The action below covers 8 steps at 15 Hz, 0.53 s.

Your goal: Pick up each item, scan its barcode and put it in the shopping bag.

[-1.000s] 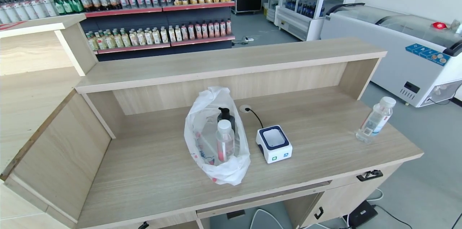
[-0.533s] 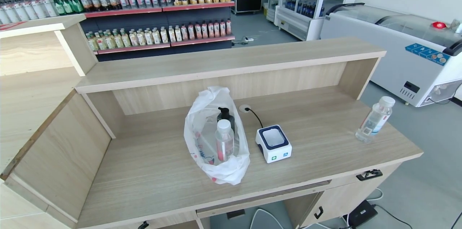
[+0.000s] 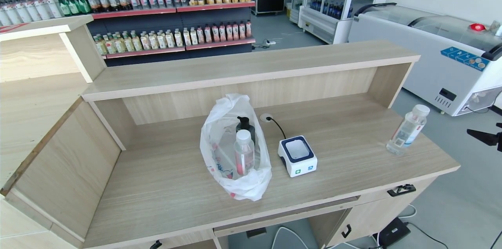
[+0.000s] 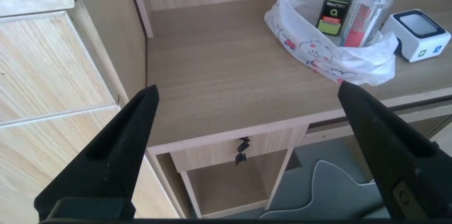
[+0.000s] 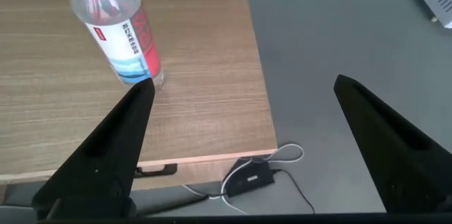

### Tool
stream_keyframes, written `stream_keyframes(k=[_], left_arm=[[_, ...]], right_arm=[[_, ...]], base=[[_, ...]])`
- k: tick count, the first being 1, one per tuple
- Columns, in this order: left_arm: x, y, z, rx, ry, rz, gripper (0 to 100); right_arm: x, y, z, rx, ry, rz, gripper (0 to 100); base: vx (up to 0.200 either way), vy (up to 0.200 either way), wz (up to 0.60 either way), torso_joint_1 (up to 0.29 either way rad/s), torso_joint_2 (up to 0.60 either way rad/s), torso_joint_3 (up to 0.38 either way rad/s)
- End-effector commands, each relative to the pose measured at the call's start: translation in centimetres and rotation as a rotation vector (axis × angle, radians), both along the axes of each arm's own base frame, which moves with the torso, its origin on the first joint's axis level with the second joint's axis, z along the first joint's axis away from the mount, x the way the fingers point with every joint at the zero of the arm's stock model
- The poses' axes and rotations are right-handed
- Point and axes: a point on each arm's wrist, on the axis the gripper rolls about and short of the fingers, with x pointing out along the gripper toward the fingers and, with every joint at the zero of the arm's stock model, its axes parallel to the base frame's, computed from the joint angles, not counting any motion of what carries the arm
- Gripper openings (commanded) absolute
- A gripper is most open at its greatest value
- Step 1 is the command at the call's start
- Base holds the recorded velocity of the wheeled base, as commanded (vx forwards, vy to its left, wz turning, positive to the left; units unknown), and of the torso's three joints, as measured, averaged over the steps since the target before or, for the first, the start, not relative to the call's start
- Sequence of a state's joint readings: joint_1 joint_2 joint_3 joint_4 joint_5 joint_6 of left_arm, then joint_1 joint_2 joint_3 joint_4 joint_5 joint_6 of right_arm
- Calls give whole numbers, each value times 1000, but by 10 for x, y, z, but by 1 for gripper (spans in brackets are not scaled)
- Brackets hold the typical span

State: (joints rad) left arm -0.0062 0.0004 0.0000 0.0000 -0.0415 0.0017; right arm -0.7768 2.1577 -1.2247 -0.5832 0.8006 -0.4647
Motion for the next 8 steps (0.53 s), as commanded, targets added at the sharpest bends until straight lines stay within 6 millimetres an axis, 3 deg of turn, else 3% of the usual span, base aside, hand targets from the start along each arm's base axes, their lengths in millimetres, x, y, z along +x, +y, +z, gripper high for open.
stream_keyframes(k=[1,8], left_arm=[[0,0,0,0,1,0,100],[0,0,0,0,1,0,100]], right_arm=[[16,5,-15,10,12,35,100],[54,29,-25,-28,-30,133,100]], base=[[0,0,0,0,0,0],[0,0,0,0,0,0]])
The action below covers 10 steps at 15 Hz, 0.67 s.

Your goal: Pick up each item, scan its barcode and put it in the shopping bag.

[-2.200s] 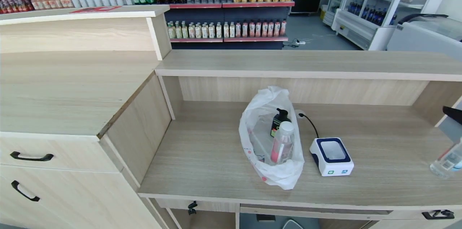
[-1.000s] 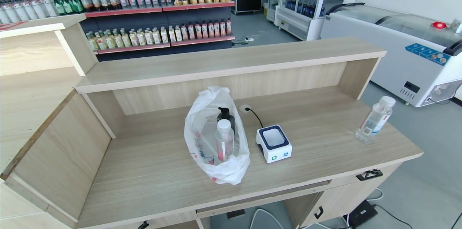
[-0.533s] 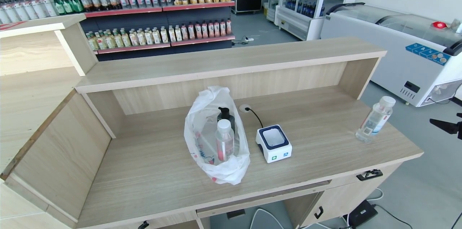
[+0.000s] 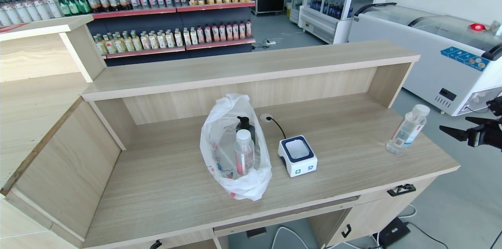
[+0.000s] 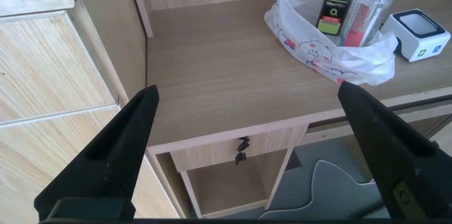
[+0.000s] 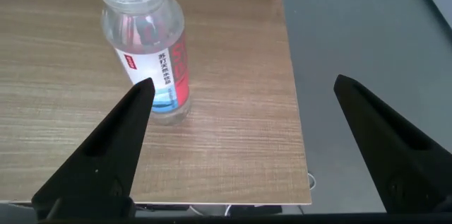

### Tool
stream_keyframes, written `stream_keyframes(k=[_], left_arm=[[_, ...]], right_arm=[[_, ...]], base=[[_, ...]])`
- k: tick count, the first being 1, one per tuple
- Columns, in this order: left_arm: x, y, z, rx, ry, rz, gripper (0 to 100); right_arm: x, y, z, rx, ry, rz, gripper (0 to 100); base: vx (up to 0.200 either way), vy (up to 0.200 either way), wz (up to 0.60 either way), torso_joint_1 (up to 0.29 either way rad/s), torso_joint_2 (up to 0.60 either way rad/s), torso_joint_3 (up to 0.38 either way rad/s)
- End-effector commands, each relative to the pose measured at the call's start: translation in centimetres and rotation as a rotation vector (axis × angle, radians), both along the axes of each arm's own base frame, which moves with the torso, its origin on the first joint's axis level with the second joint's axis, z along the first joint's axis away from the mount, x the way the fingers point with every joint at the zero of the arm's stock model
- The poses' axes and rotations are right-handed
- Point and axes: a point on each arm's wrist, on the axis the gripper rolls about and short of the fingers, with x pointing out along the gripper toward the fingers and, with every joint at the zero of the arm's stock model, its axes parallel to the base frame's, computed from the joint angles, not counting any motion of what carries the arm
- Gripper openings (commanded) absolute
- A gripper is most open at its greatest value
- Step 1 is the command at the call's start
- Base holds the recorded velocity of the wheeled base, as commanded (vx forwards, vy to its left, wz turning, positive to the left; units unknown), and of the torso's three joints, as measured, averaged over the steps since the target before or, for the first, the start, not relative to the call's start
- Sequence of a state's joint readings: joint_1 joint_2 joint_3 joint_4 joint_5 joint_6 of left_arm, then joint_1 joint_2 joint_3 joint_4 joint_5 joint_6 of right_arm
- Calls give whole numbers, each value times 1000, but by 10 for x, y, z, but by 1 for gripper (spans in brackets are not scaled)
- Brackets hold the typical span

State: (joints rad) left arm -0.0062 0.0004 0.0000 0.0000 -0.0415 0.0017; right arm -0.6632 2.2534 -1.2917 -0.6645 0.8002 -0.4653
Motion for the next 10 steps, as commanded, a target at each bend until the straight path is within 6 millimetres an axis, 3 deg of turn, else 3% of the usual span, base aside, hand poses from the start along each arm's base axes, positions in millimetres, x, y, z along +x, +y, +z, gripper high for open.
stream_keyframes(k=[1,6,10], left_arm=[[0,0,0,0,1,0,100],[0,0,0,0,1,0,100],[0,0,0,0,1,0,100]], right_arm=[[12,10,-11,3,6,35,100],[33,31,-23,-52,-22,106,100],[39,33,-35,-55,-31,118,100]], base=[[0,0,0,0,0,0],[0,0,0,0,0,0],[0,0,0,0,0,0]])
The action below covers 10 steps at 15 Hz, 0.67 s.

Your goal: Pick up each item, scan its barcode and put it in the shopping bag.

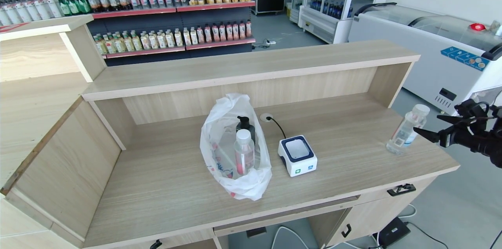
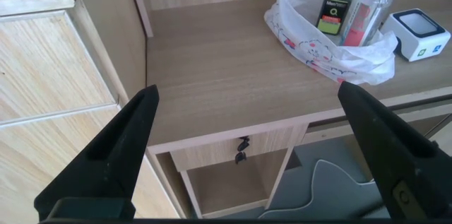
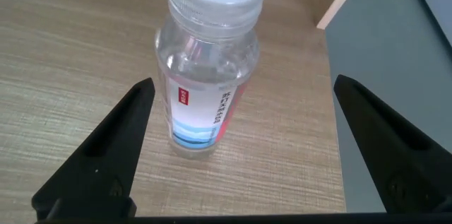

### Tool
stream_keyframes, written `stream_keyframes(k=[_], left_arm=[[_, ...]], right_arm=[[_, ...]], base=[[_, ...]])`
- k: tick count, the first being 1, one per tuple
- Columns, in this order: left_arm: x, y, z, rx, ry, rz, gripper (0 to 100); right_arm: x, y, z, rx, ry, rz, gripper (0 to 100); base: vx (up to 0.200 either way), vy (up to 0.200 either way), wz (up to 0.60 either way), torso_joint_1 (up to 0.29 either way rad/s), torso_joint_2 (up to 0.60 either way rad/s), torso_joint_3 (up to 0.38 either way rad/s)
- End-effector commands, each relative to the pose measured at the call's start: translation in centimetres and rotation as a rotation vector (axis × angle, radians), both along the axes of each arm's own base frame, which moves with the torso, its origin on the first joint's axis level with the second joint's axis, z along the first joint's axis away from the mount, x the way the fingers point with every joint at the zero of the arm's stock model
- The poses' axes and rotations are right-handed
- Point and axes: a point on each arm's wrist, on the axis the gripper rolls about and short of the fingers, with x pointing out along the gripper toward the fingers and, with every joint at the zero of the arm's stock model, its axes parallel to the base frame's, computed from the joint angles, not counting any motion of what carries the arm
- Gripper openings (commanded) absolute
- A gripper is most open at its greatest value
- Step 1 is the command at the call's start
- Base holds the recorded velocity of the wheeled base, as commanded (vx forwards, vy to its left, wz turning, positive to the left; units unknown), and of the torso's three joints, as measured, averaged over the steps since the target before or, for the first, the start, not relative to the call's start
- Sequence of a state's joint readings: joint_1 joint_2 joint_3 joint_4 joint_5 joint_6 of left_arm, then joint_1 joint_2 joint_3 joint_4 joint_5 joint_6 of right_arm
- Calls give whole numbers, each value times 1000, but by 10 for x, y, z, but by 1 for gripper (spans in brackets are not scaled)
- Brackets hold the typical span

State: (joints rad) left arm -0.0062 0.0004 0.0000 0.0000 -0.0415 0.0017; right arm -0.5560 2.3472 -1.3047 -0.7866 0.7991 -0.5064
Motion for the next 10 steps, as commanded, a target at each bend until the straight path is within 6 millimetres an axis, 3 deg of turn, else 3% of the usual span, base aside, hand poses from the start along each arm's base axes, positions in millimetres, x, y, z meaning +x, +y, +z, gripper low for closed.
stream_keyframes(k=[1,10], left_arm=[[0,0,0,0,1,0,100],[0,0,0,0,0,0,100]], right_arm=[[3,0,-11,12,18,4,100],[27,22,-25,25,26,69,100]], base=[[0,0,0,0,0,0],[0,0,0,0,0,0]])
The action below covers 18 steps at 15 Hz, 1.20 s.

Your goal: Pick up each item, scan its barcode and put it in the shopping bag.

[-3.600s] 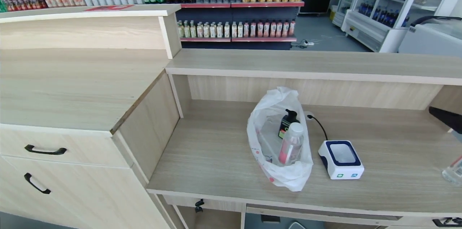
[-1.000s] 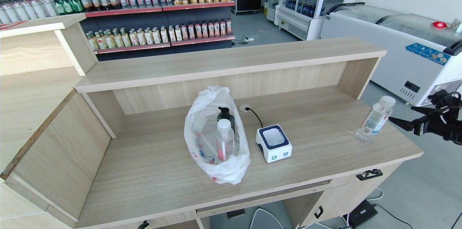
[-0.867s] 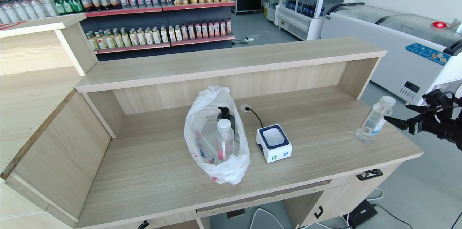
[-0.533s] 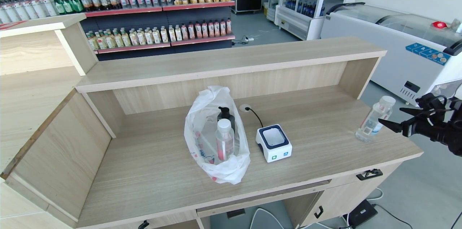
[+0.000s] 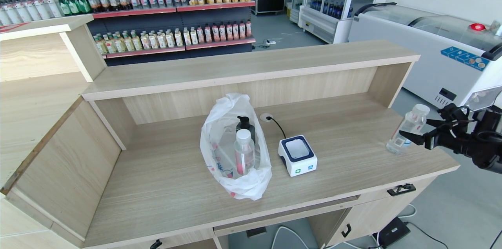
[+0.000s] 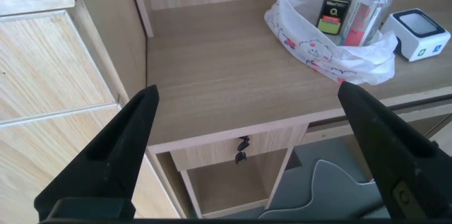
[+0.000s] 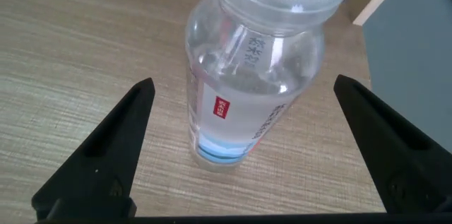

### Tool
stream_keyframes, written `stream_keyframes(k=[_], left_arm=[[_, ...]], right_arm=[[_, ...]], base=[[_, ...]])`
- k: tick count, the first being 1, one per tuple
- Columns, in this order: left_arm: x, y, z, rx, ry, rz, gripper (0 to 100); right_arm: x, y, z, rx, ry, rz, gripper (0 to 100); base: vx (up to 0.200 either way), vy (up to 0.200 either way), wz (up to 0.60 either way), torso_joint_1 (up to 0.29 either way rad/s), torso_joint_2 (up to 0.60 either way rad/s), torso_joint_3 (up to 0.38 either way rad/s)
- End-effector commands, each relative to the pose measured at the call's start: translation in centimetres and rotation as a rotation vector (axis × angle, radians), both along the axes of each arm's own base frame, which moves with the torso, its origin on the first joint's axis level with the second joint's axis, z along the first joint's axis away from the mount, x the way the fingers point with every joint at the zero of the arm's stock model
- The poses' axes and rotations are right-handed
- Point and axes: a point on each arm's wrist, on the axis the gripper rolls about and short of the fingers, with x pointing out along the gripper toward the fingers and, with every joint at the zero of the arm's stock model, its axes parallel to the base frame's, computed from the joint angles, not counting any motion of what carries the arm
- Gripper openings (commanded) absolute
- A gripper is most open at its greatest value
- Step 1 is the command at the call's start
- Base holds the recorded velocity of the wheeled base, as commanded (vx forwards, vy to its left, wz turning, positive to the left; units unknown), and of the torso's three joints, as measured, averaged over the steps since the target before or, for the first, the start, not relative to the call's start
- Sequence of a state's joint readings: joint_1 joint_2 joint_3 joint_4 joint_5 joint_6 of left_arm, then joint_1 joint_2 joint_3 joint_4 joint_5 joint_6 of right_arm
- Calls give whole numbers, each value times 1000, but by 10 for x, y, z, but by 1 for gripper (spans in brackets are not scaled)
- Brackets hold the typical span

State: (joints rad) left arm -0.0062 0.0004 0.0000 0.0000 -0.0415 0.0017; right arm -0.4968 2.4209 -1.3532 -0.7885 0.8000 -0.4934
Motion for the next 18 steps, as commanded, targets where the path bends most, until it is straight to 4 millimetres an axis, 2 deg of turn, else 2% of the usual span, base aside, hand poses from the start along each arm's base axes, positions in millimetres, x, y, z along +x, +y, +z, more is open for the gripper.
stream_keyframes(k=[1,4,15,16,18], left_arm=[[0,0,0,0,1,0,100],[0,0,0,0,1,0,100],[0,0,0,0,1,0,100],[0,0,0,0,1,0,100],[0,0,0,0,1,0,100]], right_arm=[[7,7,-6,2,4,21,100],[15,12,-10,-4,-7,37,100],[21,16,-14,5,-7,47,100],[22,17,-14,5,-8,52,0],[22,17,-15,5,-8,52,0]], base=[[0,0,0,0,0,0],[0,0,0,0,0,0],[0,0,0,0,0,0],[0,0,0,0,0,0],[0,0,0,0,0,0]])
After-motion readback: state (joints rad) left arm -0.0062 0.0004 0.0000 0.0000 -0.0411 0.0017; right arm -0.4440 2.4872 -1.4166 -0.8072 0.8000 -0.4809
